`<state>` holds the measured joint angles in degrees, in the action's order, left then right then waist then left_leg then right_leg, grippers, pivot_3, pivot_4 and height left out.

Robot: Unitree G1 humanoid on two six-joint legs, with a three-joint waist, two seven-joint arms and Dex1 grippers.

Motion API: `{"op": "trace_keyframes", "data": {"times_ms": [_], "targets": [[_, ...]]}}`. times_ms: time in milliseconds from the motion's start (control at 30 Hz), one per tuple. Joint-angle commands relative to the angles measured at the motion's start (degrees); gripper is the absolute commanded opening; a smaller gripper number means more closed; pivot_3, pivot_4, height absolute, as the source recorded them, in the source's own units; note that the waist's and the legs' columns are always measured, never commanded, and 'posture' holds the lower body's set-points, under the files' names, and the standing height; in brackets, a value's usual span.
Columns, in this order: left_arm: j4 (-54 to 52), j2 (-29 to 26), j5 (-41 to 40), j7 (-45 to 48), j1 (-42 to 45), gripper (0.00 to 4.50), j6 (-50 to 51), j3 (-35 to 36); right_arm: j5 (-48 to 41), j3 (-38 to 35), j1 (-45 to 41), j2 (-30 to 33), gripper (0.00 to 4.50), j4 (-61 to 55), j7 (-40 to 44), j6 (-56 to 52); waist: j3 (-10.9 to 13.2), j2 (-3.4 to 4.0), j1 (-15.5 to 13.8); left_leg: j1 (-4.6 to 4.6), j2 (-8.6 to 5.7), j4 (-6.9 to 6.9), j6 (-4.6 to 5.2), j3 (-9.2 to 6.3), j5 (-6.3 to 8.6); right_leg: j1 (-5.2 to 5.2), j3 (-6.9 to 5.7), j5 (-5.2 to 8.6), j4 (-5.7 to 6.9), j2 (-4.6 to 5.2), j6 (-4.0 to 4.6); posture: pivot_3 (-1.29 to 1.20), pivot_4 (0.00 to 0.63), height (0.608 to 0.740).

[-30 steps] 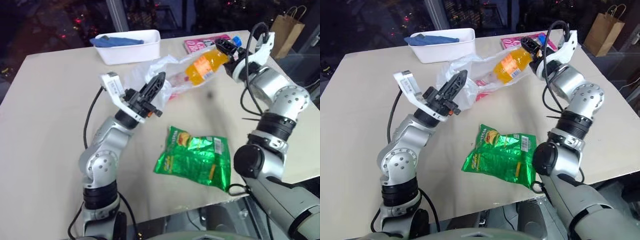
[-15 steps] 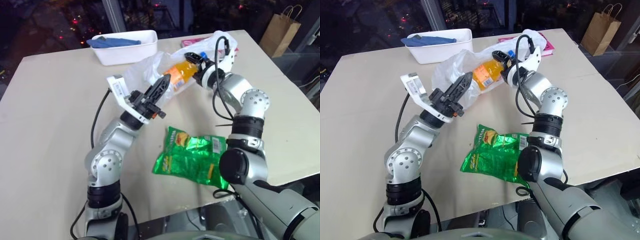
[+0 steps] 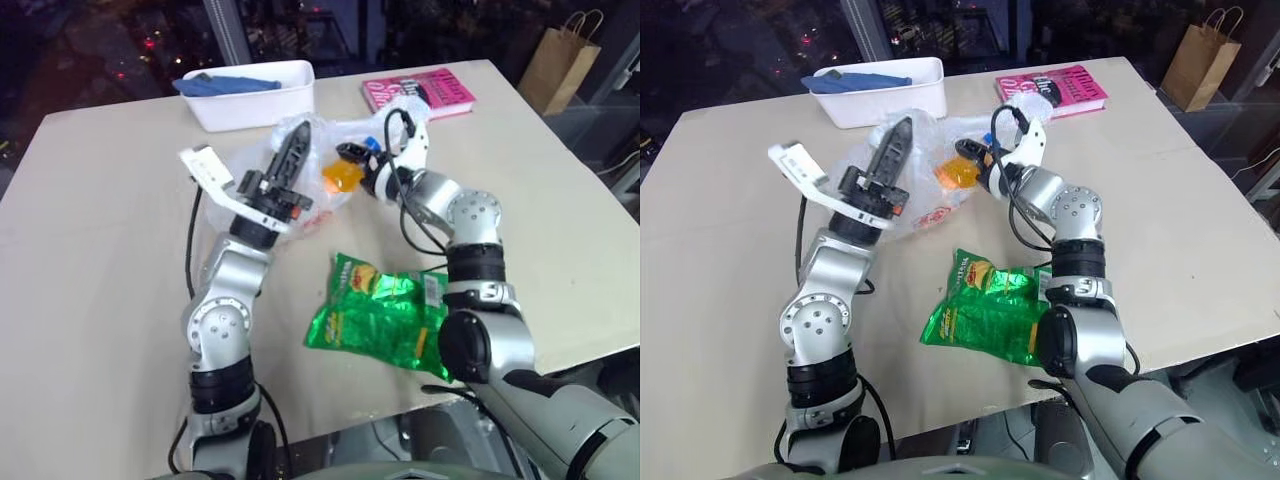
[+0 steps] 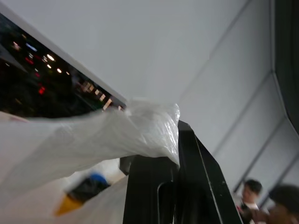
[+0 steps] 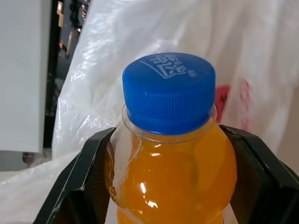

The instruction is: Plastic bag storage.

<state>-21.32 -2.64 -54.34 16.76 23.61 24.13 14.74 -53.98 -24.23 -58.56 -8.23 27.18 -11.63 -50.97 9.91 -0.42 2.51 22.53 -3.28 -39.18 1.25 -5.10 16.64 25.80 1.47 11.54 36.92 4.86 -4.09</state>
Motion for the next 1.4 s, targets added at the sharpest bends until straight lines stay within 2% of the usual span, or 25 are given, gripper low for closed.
{"op": "trace_keyframes", "data": {"times_ms": [33, 233, 533, 633, 700, 867, 1000, 1033, 1133, 1400], "targets": [[-0.47, 0.05, -1.07, -1.16, 1.18, 0.00, -2.56, 1.56, -2.67, 1.28, 1.27, -3.64, 2.78, -4.26, 4.91, 0.11, 0.00, 0.00, 0.04, 0.00, 0.00, 0.00, 0.00, 0.00, 0.00, 0.00, 0.00, 0.00, 0.00, 0.00, 0.00, 0.00, 0.150, 0.740], [-0.62, -1.28, -3.07, -0.78, 0.70, 0.00, -1.99, 2.01, -7.09, 2.21, 2.47, -0.96, 2.78, -9.96, 13.83, -3.25, 0.00, 0.00, 0.05, 0.01, 0.00, 0.00, 0.00, -0.01, 0.00, 0.00, 0.00, 0.00, -0.02, 0.00, 0.00, 0.00, 0.150, 0.740], [-0.11, -7.39, -15.42, 2.27, -2.34, 0.00, 4.04, 5.18, -8.74, 1.09, 0.85, 1.34, 2.78, -12.22, 21.70, 2.45, 0.00, 0.00, 0.06, -0.02, 0.01, -0.01, 0.00, -0.01, 0.00, 0.00, -0.01, 0.00, 0.02, -0.01, 0.00, 0.00, 0.150, 0.740], [0.42, -9.27, -18.88, 3.31, -2.94, 0.00, 5.71, 6.10, -2.75, 7.53, 3.02, 3.36, 2.78, -13.74, 25.55, 2.66, 0.00, 0.00, 0.07, -0.03, 0.01, -0.01, 0.00, -0.01, 0.00, 0.00, -0.01, 0.00, 0.01, -0.02, 0.00, 0.00, 0.150, 0.740], [0.36, -9.90, -20.76, 3.84, -3.22, 0.00, 6.50, 5.94, 1.22, 10.92, 3.87, 3.17, 2.78, -12.98, 25.43, 3.67, -0.01, 0.00, 0.14, -0.03, 0.00, -0.01, 0.00, 0.00, 0.00, 0.00, -0.01, 0.00, 0.01, -0.02, 0.00, 0.00, 0.150, 0.740], [-0.63, -9.54, -21.77, 4.48, -3.82, 0.00, 6.67, 4.37, 4.20, 13.70, 5.25, 0.57, 2.78, -11.45, 23.66, 2.29, -0.01, 0.00, 0.11, -0.05, 0.02, -0.01, -0.01, 0.00, 0.00, 0.00, 0.00, 0.00, 0.02, -0.02, 0.00, 0.00, 0.150, 0.740], [-1.01, -8.60, -22.06, 4.60, -3.95, 0.00, 5.92, 3.83, 4.30, 12.67, 4.62, -1.30, 2.78, -8.19, 20.41, 0.51, -0.01, -0.01, -0.13, -0.04, 0.02, -0.01, -0.01, -0.03, 0.00, -0.01, -0.01, 0.00, 0.00, 0.01, 0.00, 0.00, 0.150, 0.740], [-1.03, -8.48, -22.06, 4.64, -4.08, 0.00, 5.72, 3.87, 4.59, 12.77, 4.28, -1.43, 3.58, -7.70, 19.99, 0.56, -0.01, -0.01, -0.13, -0.04, 0.01, -0.02, -0.01, -0.03, 0.00, -0.02, -0.01, 0.00, 0.00, 0.01, 0.00, 0.00, 0.150, 0.740], [-0.98, -7.98, -22.17, 4.41, -4.48, 0.00, 4.93, 4.29, 5.10, 13.03, 3.50, -1.42, 4.48, -7.05, 19.84, 0.41, -0.01, -0.01, -0.04, -0.04, 0.01, -0.01, -0.01, -0.02, 0.00, -0.01, 0.00, 0.00, 0.00, 0.01, 0.00, 0.00, 0.150, 0.740], [1.04, -7.95, -23.18, 3.76, -4.45, 0.00, 3.18, 6.64, 12.26, 16.92, 2.98, 5.15, 4.48, -9.04, 24.78, 2.70, -0.02, -0.02, -0.01, -0.08, 0.01, -0.01, -0.01, 0.00, 0.00, -0.02, 0.01, 0.00, 0.01, -0.03, 0.00, 0.00, 0.150, 0.740]]}}
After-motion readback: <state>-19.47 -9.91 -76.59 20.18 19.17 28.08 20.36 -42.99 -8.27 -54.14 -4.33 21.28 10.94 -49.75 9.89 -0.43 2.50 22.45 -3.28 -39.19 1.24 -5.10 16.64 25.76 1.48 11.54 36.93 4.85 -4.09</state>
